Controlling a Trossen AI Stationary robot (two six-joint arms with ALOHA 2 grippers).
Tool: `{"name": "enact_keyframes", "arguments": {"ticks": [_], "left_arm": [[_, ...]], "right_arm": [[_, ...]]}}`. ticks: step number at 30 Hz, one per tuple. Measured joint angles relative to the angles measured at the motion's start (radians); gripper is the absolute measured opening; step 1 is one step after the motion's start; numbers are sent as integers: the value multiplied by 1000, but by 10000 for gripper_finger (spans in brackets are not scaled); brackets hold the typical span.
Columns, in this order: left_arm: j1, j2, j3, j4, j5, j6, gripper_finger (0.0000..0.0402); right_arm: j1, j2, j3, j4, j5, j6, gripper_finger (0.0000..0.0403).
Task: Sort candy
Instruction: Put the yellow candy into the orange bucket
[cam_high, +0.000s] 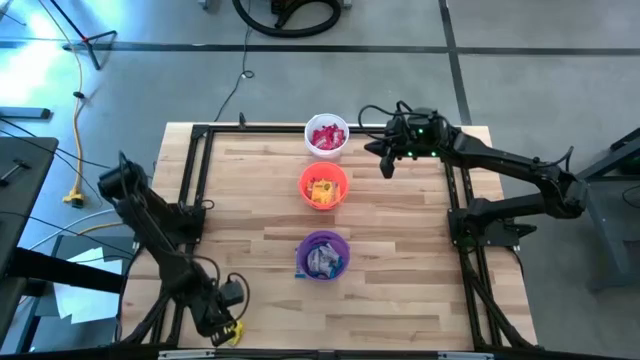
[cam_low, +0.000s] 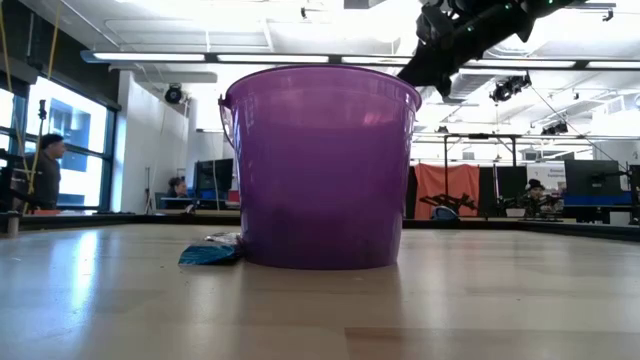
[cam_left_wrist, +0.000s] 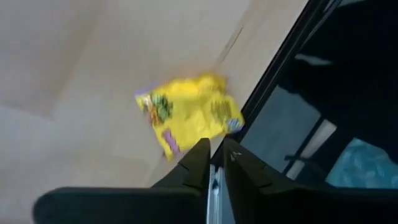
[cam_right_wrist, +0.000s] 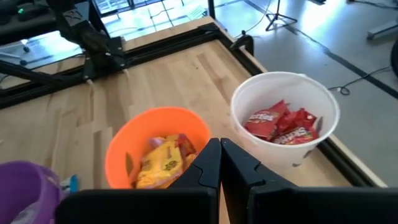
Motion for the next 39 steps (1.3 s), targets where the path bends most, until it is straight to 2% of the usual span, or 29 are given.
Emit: {"name": "enact_keyframes", "arguments": {"ticks": [5, 13, 22, 27, 35, 39], "left_arm": [[-31, 60, 0, 42, 32, -29, 76], [-39, 151, 0, 83, 12, 109, 146], [-10, 233, 5, 89, -13, 227, 176], [-3, 246, 4, 79, -5, 240, 149], [4, 195, -1, 39, -23, 260, 13], [31, 137, -4, -4, -28, 261, 9]], "right_arm": [[36, 0, 0, 0, 22, 11, 0], [72, 0, 0, 0, 67, 11, 0], [73, 0, 0, 0, 75, 34, 0], [73, 0, 0, 0, 75, 34, 0], [73, 0, 0, 0, 76, 33, 0], [73, 0, 0, 0, 76, 33, 0]]}}
